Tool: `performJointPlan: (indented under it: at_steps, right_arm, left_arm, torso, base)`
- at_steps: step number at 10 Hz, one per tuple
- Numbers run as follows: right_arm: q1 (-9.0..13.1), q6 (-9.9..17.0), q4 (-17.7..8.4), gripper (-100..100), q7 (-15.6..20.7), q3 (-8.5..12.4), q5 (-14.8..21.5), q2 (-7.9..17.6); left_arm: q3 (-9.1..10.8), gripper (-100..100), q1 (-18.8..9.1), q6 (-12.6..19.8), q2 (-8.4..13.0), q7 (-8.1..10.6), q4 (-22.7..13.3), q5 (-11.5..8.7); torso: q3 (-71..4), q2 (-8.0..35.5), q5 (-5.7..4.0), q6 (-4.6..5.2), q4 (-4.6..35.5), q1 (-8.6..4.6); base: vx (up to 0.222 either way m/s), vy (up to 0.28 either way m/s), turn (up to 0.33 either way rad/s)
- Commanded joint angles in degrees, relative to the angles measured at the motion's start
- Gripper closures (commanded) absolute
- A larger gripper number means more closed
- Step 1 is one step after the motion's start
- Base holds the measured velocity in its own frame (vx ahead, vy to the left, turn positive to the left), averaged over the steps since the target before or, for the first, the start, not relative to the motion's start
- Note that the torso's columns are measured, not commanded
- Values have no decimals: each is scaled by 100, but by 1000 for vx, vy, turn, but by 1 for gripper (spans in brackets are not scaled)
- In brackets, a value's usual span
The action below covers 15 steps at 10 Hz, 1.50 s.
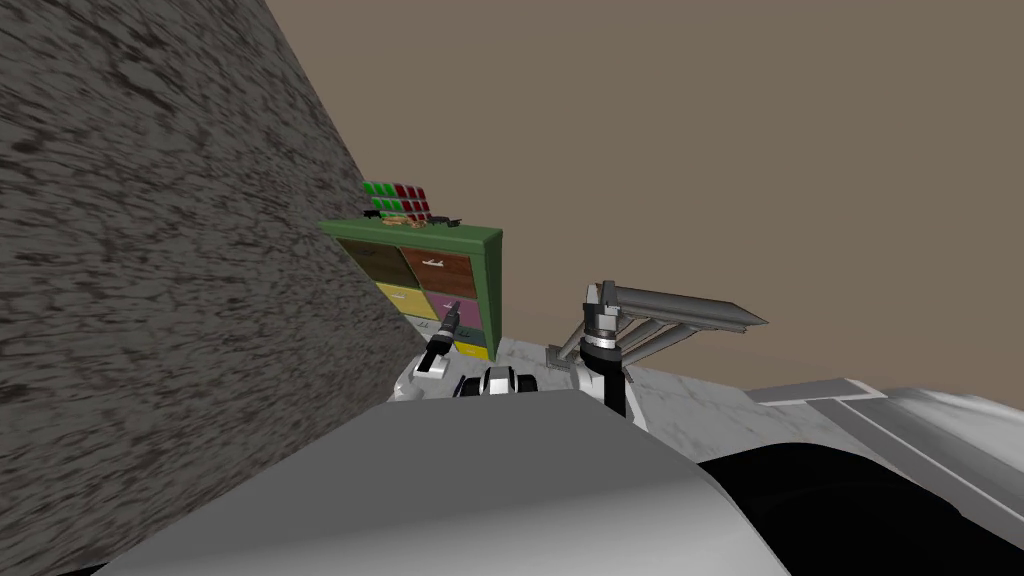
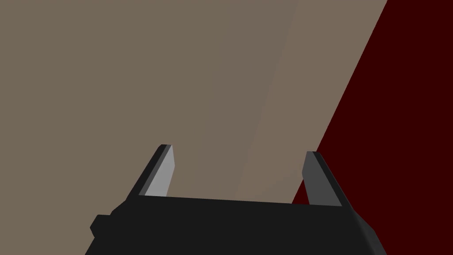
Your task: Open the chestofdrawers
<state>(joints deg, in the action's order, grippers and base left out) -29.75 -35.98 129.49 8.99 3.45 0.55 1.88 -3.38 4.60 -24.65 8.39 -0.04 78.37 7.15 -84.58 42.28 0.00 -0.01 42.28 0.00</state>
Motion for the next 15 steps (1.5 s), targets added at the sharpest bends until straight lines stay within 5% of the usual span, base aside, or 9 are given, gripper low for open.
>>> performJointPlan:
  at_steps: [1,3,4,12,15]
  right_arm:
    - [0,0,0,0,0,0,0,0]
    - [0,0,0,0,0,0,0,0]
    - [-1,0,0,0,0,1,0,0]
    - [-2,0,0,0,0,1,0,0]
    - [0,0,0,0,0,1,0,1]
  left_arm:
    - [295,-100,-278,19,2,68,-280,7]
    - [324,-100,-286,66,17,85,-238,7]
    - [183,100,-169,4,1,42,-178,4]
    - [-708,100,706,-120,-12,-159,631,-15]
    - [-709,100,673,27,61,-77,804,-13]
  torso:
    - [1,2,1,0,1,2]
    - [0,0,0,1,1,1]
    - [-5,-9,1,-2,-2,3]
    - [-11,-23,10,2,-25,8]
    - [15,24,6,0,-4,13]
  base:
    - [-67,-12,-145]
    - [-44,-9,-103]
    - [30,3,254]
    - [71,13,157]
    - [-66,24,6]
